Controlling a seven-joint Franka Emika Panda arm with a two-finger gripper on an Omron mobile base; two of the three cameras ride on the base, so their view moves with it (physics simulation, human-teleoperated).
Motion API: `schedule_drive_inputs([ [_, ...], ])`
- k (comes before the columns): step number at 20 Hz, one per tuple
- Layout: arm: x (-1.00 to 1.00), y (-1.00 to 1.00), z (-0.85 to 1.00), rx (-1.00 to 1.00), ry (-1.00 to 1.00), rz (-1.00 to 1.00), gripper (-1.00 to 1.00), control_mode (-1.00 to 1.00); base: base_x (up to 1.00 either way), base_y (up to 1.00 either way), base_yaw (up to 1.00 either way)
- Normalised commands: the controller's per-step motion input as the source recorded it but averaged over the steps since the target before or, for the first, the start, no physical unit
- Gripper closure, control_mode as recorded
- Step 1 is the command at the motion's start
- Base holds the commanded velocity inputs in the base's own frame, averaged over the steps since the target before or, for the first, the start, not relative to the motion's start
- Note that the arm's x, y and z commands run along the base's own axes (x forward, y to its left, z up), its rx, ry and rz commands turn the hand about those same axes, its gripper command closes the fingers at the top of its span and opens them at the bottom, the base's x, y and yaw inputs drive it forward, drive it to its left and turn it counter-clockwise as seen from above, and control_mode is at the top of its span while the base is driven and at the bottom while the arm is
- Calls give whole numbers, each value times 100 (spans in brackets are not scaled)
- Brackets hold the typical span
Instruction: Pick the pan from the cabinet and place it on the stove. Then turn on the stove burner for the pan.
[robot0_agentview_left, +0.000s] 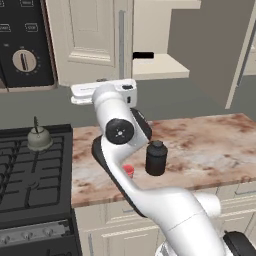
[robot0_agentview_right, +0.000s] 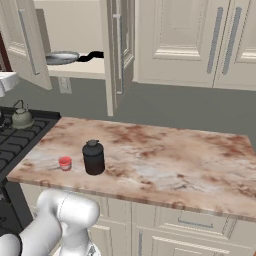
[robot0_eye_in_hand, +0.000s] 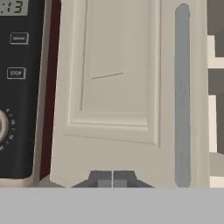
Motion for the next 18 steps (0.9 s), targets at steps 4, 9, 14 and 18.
schedule_drive_inputs([
  [4,-29,16,0,0,0,0,-100,-100,0,0,0],
  [9,-11,-44,5,11,0,0,-100,-100,0,0,0],
  [14,-12,-77,6,24,1,0,-100,-100,0,0,0],
  [18,-21,-76,3,25,1,0,-100,-100,0,0,0],
])
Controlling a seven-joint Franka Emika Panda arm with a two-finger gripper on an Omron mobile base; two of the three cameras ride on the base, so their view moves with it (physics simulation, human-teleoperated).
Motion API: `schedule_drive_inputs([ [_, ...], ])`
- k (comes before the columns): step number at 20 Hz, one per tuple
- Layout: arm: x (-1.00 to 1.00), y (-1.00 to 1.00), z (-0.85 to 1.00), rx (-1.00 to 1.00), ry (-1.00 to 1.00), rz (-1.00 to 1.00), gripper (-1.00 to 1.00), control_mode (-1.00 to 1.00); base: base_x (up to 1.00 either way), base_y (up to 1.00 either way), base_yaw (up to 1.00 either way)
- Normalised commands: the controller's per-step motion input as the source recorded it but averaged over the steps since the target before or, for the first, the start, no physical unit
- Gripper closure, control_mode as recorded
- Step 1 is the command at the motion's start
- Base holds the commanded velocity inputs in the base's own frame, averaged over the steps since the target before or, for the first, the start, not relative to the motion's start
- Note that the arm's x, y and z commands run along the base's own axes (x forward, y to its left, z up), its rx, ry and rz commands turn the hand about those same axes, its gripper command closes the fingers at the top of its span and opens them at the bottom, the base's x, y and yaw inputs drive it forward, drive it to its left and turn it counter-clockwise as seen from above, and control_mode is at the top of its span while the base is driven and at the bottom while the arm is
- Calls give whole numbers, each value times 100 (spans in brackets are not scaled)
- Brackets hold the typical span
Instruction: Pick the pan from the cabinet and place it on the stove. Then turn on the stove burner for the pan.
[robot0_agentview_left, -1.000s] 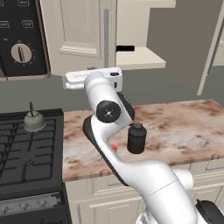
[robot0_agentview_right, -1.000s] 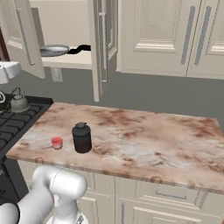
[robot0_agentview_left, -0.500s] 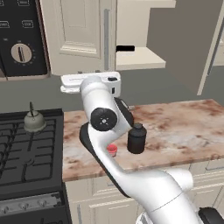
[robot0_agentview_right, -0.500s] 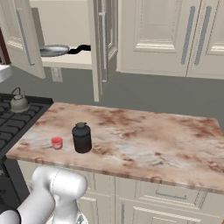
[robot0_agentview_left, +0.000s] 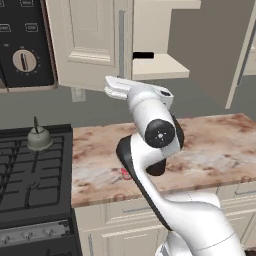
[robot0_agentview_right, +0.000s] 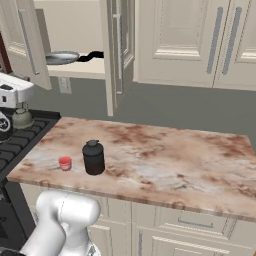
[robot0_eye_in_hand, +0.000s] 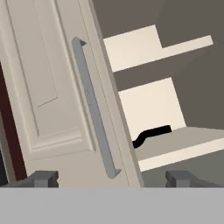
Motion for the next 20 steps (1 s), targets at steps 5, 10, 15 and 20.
schedule_drive_inputs([
  [5,-19,-62,2,23,3,0,-100,-100,0,0,0],
  [10,-10,-50,0,22,4,1,-100,-100,0,0,0],
  [15,2,-32,1,17,7,8,-100,-100,0,0,0],
  [20,13,-16,0,17,6,14,-100,-100,0,0,0],
])
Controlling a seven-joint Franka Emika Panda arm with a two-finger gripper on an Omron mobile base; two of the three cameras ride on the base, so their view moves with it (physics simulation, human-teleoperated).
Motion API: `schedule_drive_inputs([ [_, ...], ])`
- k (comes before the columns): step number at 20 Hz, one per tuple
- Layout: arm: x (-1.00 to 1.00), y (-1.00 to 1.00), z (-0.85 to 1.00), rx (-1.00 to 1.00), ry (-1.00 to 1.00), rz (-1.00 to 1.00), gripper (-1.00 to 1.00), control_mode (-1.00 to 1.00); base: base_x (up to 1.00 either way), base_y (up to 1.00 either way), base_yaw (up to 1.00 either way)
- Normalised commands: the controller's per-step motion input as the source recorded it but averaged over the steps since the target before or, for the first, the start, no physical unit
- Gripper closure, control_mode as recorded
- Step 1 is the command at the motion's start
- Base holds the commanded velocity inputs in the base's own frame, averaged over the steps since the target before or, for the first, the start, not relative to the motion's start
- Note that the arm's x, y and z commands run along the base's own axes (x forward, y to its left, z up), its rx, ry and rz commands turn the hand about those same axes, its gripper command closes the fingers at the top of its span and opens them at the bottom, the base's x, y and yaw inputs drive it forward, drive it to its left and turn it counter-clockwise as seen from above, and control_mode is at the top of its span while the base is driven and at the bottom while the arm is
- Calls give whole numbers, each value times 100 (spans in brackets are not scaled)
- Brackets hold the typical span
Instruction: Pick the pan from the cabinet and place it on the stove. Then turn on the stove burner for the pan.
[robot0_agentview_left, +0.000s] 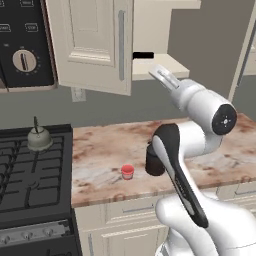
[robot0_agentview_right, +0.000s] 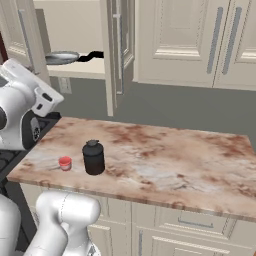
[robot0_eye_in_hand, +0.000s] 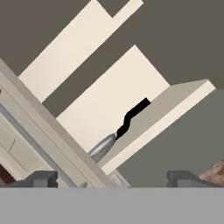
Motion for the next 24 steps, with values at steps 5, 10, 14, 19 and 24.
schedule_drive_inputs([
  [5,16,-1,0,15,4,13,-100,-100,0,0,0],
  [10,5,-1,5,11,1,8,-100,-100,0,0,0],
  [14,17,-16,9,14,3,9,-100,-100,0,0,0],
  [19,26,-11,4,12,5,10,-100,-100,0,0,0],
  [24,27,-5,0,10,4,11,-100,-100,0,0,0],
])
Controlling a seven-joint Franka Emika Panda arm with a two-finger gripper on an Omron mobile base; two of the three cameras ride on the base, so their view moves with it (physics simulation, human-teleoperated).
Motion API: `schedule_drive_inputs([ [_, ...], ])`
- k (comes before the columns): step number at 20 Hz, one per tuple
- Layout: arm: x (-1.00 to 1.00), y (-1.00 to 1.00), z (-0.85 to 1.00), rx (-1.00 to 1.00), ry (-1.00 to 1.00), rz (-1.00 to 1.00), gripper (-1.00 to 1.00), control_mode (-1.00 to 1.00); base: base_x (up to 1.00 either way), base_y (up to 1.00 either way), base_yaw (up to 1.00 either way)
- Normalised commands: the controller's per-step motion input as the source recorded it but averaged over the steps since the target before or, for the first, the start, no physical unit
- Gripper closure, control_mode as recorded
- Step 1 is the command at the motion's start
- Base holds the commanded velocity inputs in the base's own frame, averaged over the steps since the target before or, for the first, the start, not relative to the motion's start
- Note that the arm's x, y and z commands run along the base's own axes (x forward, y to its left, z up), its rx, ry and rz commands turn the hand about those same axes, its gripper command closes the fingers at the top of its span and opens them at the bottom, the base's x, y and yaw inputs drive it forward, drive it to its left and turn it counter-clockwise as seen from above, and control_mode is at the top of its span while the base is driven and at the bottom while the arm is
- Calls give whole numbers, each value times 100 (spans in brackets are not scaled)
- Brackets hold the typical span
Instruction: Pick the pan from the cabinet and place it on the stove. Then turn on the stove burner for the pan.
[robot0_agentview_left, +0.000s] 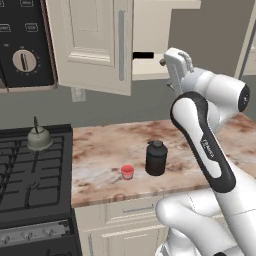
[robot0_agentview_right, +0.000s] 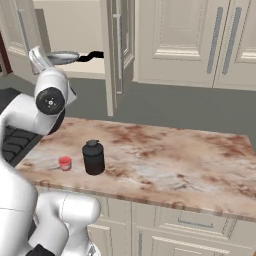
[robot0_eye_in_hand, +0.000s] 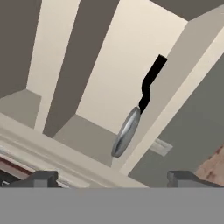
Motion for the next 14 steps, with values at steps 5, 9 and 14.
schedule_drive_inputs([
  [5,39,0,0,8,3,9,-100,-100,0,0,0],
  [9,42,2,0,8,3,8,-100,-100,0,0,0],
  [14,44,18,0,7,3,9,-100,-100,0,0,0],
])
